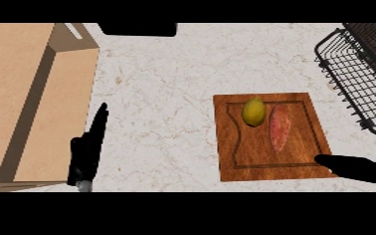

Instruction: Pick the sweet potato from the cutting board and place it in the tiered basket

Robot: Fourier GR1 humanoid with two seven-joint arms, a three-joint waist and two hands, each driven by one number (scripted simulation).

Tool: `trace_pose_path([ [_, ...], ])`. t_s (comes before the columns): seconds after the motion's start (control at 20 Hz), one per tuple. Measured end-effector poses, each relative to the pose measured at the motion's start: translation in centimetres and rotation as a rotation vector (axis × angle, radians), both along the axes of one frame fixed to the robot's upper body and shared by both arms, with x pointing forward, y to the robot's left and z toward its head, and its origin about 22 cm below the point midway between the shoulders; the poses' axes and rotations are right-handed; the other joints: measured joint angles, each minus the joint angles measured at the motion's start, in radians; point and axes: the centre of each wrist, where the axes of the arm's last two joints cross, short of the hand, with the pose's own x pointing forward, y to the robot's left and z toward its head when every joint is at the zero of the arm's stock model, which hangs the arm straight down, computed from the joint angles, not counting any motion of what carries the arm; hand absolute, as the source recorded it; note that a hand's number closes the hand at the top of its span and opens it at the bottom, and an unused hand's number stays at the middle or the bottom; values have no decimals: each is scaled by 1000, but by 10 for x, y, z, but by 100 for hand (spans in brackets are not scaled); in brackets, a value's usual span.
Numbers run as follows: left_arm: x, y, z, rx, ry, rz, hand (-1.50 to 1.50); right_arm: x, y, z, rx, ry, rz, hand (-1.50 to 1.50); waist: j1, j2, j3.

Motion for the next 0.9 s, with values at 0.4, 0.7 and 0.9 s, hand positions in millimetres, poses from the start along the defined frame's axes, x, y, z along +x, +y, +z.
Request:
trace_pose_path([
  [0.4, 1, 0, 1, 3, 3, -7, 0, 28, 18, -19, -57, 121, 7, -150, 11, 1, 1],
  [0.7, -2, 3, -1, 2, 0, 2, 0, 49, 31, -34, -44, 208, 24, -150, 4, -2, 3],
  [0.9, -2, 2, -1, 2, 10, 10, 0, 64, 47, -39, -26, 224, 43, -150, -5, -4, 4],
])
